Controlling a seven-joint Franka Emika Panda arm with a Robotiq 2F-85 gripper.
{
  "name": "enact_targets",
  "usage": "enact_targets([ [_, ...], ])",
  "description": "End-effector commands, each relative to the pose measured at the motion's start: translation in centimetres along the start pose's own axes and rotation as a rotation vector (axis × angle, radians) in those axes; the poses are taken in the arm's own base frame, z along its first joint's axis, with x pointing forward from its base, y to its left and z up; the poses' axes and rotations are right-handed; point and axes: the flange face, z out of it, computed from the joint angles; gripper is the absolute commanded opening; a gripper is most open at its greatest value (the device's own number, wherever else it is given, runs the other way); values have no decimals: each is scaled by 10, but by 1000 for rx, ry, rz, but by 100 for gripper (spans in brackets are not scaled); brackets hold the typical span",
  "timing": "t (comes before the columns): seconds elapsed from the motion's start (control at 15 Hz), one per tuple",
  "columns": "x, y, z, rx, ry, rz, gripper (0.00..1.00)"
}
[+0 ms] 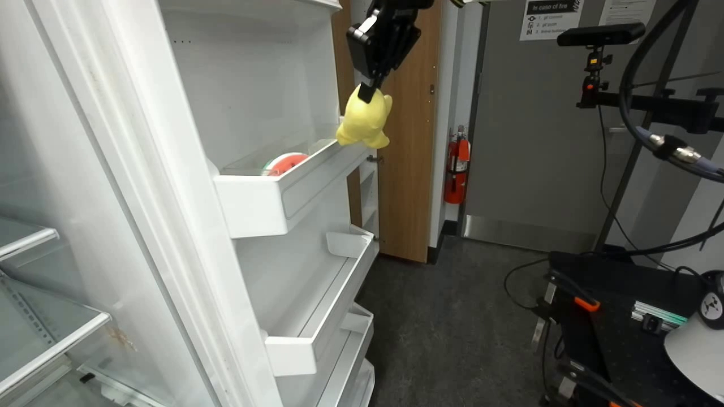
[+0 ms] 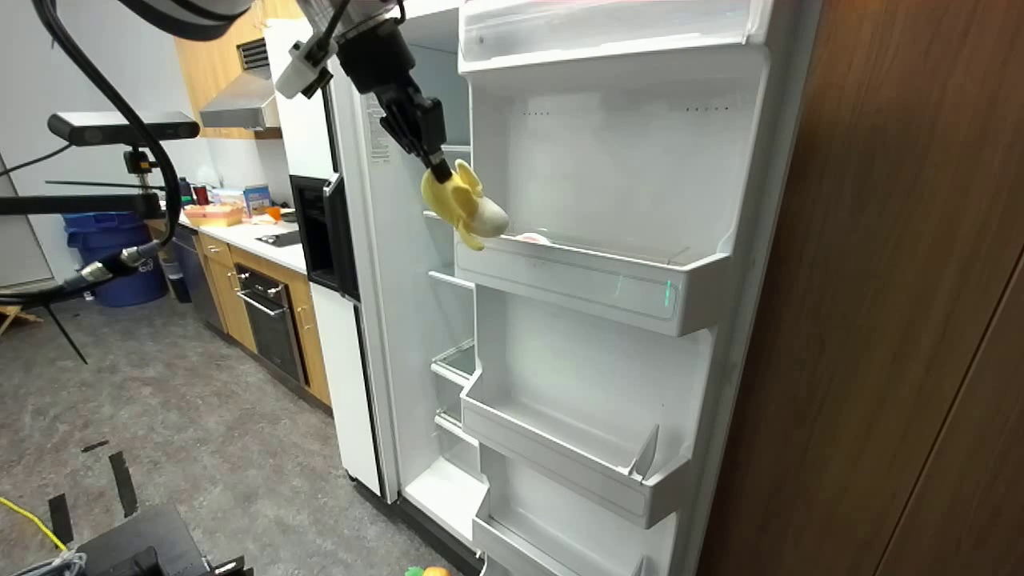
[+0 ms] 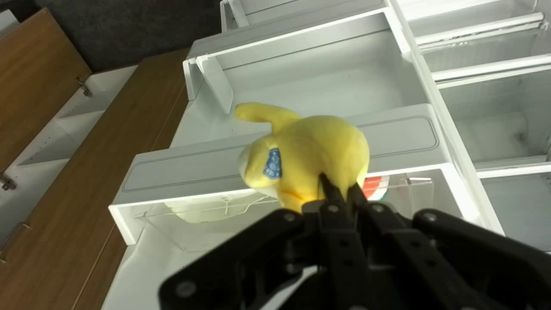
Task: Remove the banana plush toy from the fridge
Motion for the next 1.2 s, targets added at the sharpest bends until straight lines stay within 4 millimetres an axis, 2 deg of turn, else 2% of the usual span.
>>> enact_targets([
  [0.0,-28,3,-19,15,-24,-50,1],
  [0.53,-72,-2,-23,35,-68,-86,1],
  [0.6,-75,-1,-22,37,-69,-87,1],
  [0.67,-77,12,-24,38,-71,-89,1],
  [1.13,-80,28,-25,44,-68,-109,1],
])
